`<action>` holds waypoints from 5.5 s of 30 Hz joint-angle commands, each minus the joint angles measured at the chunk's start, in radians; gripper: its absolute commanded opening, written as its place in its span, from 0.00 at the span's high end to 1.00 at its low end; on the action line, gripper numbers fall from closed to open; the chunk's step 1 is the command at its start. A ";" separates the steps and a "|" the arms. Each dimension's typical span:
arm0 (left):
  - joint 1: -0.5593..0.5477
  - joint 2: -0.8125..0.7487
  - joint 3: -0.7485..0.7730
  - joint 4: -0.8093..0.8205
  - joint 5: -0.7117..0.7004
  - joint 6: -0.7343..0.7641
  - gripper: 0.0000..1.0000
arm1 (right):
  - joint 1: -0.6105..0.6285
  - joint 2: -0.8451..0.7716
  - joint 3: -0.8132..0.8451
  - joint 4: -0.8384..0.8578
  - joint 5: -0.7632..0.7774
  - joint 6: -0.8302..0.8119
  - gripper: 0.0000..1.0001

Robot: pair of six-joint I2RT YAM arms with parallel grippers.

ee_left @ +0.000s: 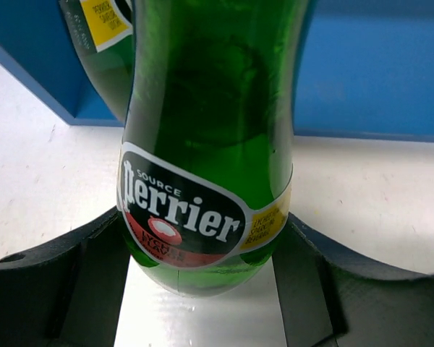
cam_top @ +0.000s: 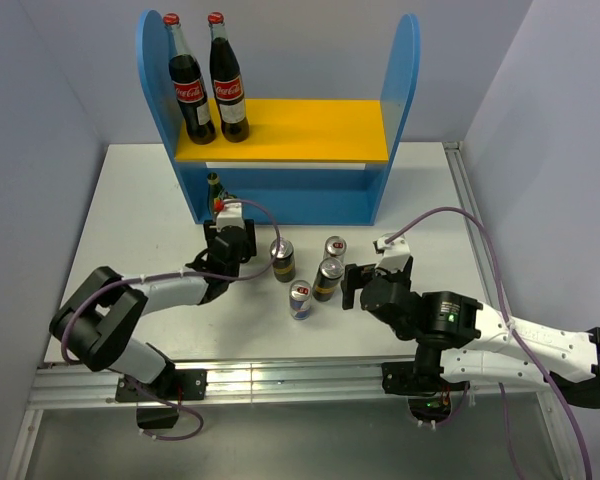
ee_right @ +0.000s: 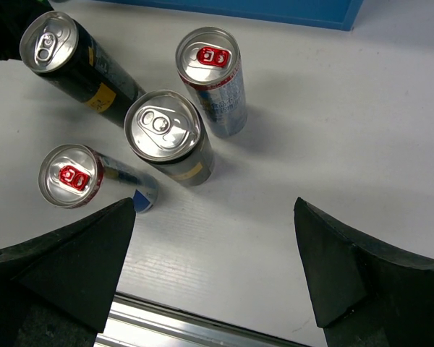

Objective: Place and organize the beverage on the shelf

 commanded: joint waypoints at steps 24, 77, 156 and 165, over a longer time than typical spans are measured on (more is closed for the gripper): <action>0.170 0.226 0.244 0.318 0.128 0.054 1.00 | 0.017 0.056 0.006 0.001 0.053 0.026 0.02; 0.164 0.245 0.313 0.232 0.075 0.002 0.01 | 0.017 0.059 0.012 -0.014 0.066 0.042 0.01; -0.350 0.163 0.047 0.251 -0.096 -0.100 1.00 | 0.052 0.034 0.008 -0.023 0.092 0.060 0.01; -0.355 -0.042 0.332 -0.194 -0.156 -0.027 1.00 | 0.057 0.021 0.005 -0.026 0.101 0.065 0.01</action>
